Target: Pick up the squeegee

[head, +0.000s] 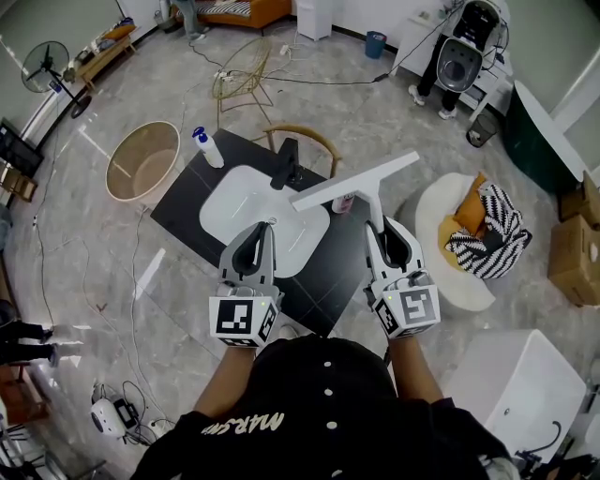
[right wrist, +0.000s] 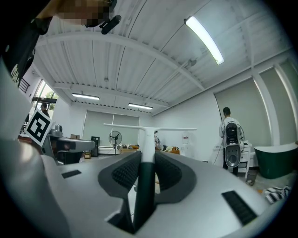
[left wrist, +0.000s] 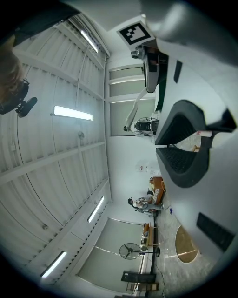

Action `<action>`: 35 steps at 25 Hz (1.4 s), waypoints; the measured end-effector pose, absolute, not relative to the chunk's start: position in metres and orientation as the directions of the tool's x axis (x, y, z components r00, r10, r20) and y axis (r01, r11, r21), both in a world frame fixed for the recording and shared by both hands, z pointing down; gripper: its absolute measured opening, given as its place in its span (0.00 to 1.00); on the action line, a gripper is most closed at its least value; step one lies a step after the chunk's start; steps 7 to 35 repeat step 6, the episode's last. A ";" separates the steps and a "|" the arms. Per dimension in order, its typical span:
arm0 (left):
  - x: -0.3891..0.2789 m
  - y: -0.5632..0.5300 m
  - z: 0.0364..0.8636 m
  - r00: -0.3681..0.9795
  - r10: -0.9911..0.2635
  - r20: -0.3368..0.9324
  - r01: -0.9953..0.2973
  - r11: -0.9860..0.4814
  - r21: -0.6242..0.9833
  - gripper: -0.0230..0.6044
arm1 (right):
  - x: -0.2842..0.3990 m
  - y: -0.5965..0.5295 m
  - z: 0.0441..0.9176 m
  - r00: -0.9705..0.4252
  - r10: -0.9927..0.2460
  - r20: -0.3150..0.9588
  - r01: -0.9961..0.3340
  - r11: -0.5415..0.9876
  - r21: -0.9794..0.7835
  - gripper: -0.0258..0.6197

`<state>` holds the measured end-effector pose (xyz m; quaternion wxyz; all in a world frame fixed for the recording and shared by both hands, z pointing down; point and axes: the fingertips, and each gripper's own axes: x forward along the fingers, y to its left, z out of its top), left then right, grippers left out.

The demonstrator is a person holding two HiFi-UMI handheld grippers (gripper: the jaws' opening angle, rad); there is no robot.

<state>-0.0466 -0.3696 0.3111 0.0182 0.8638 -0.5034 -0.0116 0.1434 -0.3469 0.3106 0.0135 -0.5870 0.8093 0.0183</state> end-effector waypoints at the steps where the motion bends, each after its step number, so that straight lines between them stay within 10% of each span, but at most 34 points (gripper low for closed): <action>1: -0.047 -0.369 0.312 0.492 -0.870 -0.002 -0.870 -0.492 0.043 0.07 | 0.144 -0.346 0.311 -0.310 -0.950 -0.043 -0.951 0.310 0.014 0.18; 35: -0.044 -0.367 0.310 0.492 -0.871 -0.005 -0.870 -0.491 0.046 0.07 | 0.144 -0.344 0.309 -0.314 -0.948 -0.045 -0.950 0.313 0.018 0.18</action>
